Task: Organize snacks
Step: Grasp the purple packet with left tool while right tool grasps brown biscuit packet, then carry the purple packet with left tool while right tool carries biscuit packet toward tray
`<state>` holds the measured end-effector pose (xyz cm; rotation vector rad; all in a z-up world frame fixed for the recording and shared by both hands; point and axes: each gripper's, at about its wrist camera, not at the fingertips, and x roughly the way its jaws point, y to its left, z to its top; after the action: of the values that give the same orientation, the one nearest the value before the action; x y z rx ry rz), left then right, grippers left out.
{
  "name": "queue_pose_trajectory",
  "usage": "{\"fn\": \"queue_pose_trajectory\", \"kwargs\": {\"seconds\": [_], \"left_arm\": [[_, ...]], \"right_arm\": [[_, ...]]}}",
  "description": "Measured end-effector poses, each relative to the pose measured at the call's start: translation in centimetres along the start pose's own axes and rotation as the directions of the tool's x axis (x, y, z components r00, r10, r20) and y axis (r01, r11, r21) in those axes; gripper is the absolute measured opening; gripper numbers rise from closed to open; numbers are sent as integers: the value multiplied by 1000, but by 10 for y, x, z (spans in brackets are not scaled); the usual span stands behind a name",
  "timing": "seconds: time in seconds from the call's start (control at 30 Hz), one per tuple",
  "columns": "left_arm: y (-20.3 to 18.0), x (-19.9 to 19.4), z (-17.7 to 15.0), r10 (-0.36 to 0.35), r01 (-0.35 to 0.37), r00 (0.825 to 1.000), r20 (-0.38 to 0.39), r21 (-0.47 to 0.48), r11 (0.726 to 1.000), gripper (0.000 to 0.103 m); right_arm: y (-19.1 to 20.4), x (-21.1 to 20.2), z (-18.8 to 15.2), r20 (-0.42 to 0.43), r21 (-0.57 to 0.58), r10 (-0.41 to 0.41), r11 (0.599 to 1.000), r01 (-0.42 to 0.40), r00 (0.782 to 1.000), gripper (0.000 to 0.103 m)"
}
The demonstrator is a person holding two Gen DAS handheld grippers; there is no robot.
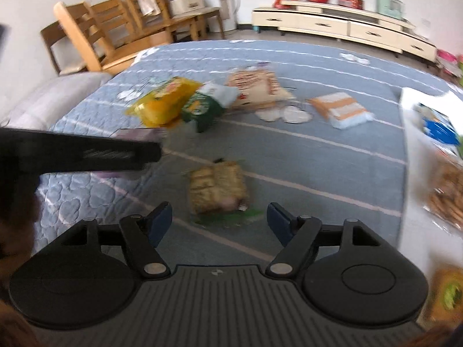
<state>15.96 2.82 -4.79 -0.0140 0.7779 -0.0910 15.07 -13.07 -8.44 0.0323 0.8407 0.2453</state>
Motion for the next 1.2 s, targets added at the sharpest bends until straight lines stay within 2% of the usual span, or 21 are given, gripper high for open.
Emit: {"fn": "queue_pose_trajectory", "kwargs": {"seconds": [0.1,0.17,0.2,0.23,0.4,0.73,0.93,1.2], "left_arm": [[8,-10,-10,19,-19,1000,0,3,1000,46],[8,-13,-12,19,-19,1000,-2,-4,1000,46],[8,-16,-14,19,-19,1000,-1,-10,1000,46],[8,-17,-15,19,-19,1000,-1,-18,1000,46],[-3,-28,-19,6,-6,1000,9,-11,1000,46],[-28,-80,-21,-29,27,996,86,25,999,46],[-44,-112,-23,-32,26,991,129,51,998,46],[-60,-142,-29,-43,31,985,168,74,997,46]], "right_arm": [[3,13,7,2,-36,-20,999,20,1000,93],[4,18,12,5,-57,-50,997,50,999,75],[7,18,14,8,-69,-69,995,69,998,56],[6,17,14,9,-68,-74,995,74,997,54],[4,-4,11,43,-22,-93,995,94,995,53],[3,-100,-2,172,61,-149,988,140,974,53],[-9,-154,-20,205,117,-199,977,178,958,53],[-18,-196,-39,243,155,-243,965,210,939,53]]}}
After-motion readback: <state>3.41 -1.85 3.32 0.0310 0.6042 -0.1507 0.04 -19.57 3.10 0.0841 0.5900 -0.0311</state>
